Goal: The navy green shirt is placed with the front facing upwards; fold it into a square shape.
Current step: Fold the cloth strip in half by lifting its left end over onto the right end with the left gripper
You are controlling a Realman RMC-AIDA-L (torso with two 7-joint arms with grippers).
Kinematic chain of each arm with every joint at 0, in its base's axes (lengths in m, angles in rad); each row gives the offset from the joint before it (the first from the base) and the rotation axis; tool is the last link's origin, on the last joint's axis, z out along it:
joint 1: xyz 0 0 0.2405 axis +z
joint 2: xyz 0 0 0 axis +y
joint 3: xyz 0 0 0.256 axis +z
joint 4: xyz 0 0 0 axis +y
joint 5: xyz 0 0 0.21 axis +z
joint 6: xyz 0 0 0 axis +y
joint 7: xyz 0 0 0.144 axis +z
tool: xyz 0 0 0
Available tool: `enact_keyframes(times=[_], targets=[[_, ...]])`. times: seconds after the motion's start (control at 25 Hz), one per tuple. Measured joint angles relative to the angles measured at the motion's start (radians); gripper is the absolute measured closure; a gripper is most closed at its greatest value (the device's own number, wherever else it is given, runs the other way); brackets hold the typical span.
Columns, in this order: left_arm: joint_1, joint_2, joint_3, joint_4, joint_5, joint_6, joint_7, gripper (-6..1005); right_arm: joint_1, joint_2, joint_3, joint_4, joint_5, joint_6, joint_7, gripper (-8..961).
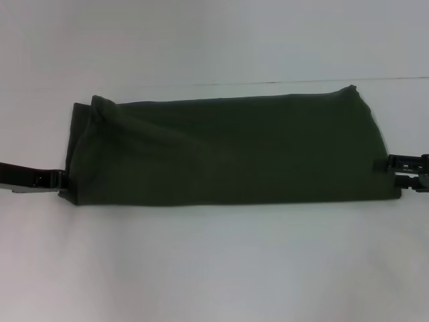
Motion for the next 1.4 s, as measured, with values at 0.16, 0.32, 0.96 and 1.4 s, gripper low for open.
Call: enact_keyframes(times=[0.16,0.32,0.96,1.4], targets=[[0.000,0.000,0.000,0.000,0.002,-0.004,0.000,942,0.001,-0.001,-0.003,-0.002,0.000,-0.003,0.010,8],[0.000,-0.002,0.013,-0.001,0.003,-0.009,0.000,996,0.009,-0.009,-0.004,-0.002,-0.002,-0.013,0.044,9],[-0.002,-0.005,0.023,0.001,0.003,-0.010,0.018,995,0.236,-0.018,0.030,-0.157,-0.498,-0.143,0.358,11],[-0.003,-0.005,0.021,-0.001,0.002,-0.009,0.021,994,0.235,-0.005,0.017,-0.097,-0.534,-0.020,0.353,12]])
